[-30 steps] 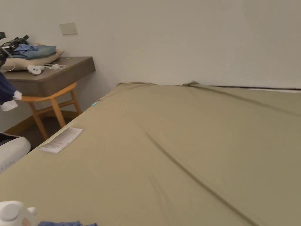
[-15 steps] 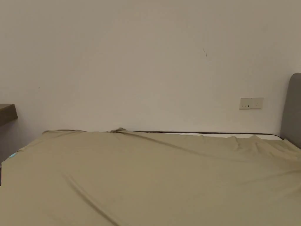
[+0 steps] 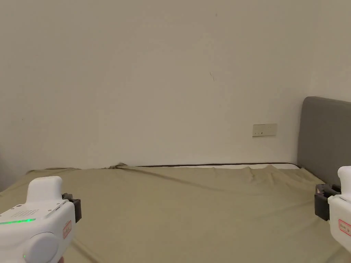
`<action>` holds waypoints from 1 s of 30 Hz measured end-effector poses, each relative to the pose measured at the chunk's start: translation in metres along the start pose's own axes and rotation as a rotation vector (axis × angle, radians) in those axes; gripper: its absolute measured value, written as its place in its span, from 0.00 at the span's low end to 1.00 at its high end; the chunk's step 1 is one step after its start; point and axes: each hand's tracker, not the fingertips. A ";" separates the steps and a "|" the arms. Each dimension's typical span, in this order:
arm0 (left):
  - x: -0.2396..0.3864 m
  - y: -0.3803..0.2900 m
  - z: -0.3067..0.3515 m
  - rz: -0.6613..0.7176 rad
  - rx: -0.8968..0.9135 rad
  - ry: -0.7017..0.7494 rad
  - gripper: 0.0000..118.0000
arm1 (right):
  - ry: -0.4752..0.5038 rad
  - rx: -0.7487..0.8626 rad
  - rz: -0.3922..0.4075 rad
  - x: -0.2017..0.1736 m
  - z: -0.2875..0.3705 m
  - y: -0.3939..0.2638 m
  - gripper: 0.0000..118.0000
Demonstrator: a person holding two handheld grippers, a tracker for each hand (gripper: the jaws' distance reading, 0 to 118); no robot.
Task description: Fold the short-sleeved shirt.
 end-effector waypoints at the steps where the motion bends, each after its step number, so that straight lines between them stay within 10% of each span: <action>1: 0.003 0.003 0.002 0.032 0.006 -0.013 0.00 | 0.012 0.003 -0.003 -0.002 0.000 0.001 0.03; 13: 0.068 0.027 0.052 -0.016 0.163 -0.068 0.00 | 0.138 0.146 -0.011 -0.067 0.012 0.031 0.05; 17: 0.072 0.033 0.055 -0.035 0.173 -0.084 0.00 | 0.140 0.143 -0.025 -0.066 0.010 0.036 0.45; 19: 0.071 0.034 0.054 -0.033 0.187 -0.092 0.81 | 0.117 0.148 -0.025 -0.064 0.010 0.038 1.00; 20: 0.072 0.036 0.053 -0.032 0.179 -0.101 1.00 | 0.109 0.140 -0.043 -0.063 0.009 0.039 1.00; 23: 0.073 0.031 0.058 0.002 0.195 -0.124 1.00 | 0.085 0.142 -0.144 -0.058 0.005 0.040 1.00; 30: 0.067 0.034 0.047 -0.033 0.166 -0.120 1.00 | -0.017 0.037 -0.087 -0.059 0.007 0.047 1.00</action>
